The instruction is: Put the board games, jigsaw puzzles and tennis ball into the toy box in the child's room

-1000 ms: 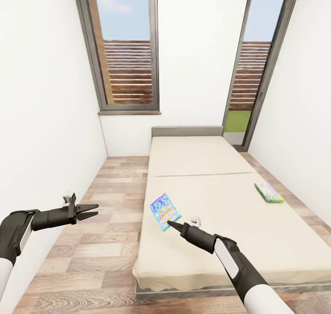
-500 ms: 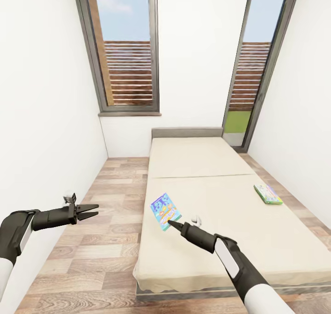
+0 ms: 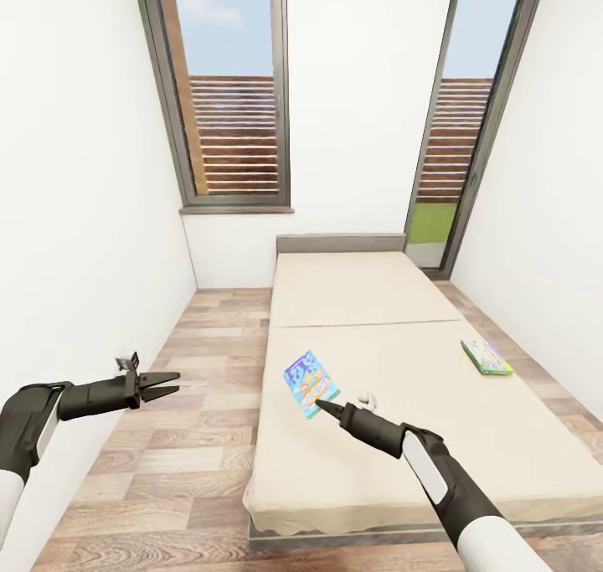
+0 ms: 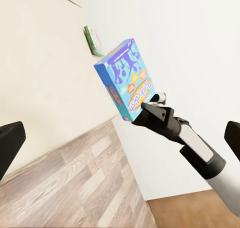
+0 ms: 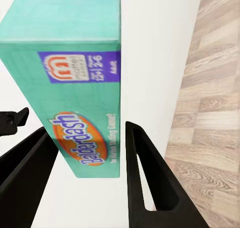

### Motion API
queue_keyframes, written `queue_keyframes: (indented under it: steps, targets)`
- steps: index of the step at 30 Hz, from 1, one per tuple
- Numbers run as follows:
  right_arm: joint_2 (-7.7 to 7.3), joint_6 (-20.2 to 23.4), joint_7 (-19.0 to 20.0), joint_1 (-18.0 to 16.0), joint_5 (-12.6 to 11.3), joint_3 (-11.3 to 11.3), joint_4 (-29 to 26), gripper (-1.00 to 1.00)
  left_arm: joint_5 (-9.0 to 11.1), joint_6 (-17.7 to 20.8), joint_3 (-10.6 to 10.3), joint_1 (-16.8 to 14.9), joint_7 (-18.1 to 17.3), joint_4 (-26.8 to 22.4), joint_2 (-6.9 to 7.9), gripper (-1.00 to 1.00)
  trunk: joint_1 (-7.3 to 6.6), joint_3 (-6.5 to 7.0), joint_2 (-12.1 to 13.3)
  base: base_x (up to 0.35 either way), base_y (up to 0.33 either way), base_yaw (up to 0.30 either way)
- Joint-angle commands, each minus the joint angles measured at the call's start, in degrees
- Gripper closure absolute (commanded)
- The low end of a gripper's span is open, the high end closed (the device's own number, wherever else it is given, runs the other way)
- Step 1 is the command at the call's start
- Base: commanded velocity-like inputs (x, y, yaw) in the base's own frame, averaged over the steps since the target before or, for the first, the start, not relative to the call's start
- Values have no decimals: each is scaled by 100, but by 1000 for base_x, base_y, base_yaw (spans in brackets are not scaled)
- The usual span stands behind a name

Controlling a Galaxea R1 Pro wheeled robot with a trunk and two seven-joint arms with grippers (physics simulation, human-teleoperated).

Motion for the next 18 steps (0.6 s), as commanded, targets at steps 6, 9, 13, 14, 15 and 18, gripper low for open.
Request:
queue_keyframes:
  steps: [6, 9, 13, 14, 15, 18]
  targets:
    - [-34, 36, -15, 23, -52, 19, -259, 100, -19, 61, 4, -5, -29, -2, 9, -100, -132, 123, 238, -42, 0, -114]
    - [-37, 36, -14, 29, -58, 22, -294, 100, -19, 61, 4, -6, -29, -2, 12, -100, -198, 195, 359, -242, 0, -202]
    - [-38, 36, -1, 34, -65, 19, -305, 100, -19, 68, 4, -6, -29, -2, 11, -100, -286, 291, 519, -116, 0, -216]
    - [-38, 36, 0, 34, -65, 20, -305, 100, -19, 68, 4, -6, -29, -2, 10, -100, -308, 316, 559, -36, 0, -219]
    - [-38, 36, 2, 34, -65, 22, -306, 100, -19, 69, 4, -6, -29, -2, 8, -100, -330, 340, 599, -23, 0, -219]
    - [-38, 36, 15, 35, -65, 23, -306, 100, -19, 69, 4, -6, -29, -2, 6, -100, -396, 413, 720, -11, 0, -220]
